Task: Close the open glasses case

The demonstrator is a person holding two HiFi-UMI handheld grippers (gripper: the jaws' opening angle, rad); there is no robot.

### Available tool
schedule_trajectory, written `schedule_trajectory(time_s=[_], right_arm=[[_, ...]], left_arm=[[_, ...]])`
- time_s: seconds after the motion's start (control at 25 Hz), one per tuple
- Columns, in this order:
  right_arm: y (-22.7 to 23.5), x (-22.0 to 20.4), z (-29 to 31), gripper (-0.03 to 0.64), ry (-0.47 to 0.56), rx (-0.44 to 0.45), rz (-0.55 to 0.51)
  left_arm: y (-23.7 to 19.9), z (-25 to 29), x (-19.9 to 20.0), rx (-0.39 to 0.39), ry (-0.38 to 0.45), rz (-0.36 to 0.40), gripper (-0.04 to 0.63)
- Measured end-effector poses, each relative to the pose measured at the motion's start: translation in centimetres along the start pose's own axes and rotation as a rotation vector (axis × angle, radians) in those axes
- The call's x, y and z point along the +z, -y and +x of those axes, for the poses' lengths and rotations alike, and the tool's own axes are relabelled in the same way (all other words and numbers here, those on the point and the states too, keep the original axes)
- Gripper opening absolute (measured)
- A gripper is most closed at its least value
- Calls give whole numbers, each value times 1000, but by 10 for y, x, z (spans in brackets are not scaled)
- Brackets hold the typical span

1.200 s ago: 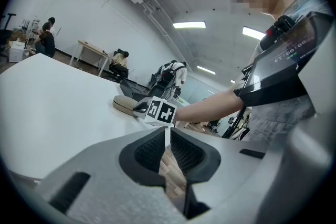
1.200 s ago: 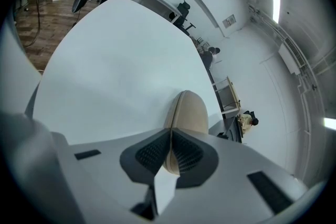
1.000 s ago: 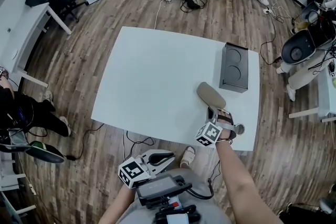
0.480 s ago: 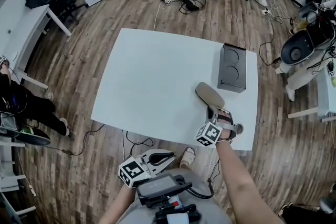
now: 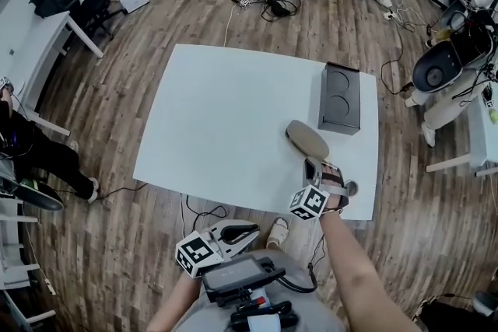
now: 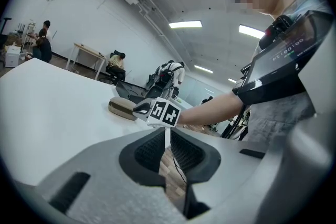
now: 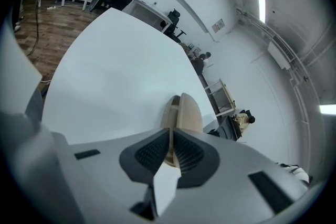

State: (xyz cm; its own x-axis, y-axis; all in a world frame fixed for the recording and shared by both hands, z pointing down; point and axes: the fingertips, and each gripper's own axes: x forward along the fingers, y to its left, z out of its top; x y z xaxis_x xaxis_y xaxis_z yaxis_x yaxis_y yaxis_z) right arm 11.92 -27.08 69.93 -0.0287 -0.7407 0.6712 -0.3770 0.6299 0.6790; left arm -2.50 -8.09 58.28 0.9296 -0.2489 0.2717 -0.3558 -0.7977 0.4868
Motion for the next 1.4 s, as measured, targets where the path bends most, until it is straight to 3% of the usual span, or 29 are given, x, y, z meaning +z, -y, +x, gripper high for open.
schedule_trajectory(time_s=[0.56,0.92,1.4], right_arm=[[3,-8,-14,40,-2,4,92],[7,-8,-33,40,40,85,348],[19,3,-73,40,196,152,727]], left_arm=[[7,10,2,-33,-10,23,26],[7,16,10,-51,-9,51,26],[11,28,19,-86,-13,89,26]])
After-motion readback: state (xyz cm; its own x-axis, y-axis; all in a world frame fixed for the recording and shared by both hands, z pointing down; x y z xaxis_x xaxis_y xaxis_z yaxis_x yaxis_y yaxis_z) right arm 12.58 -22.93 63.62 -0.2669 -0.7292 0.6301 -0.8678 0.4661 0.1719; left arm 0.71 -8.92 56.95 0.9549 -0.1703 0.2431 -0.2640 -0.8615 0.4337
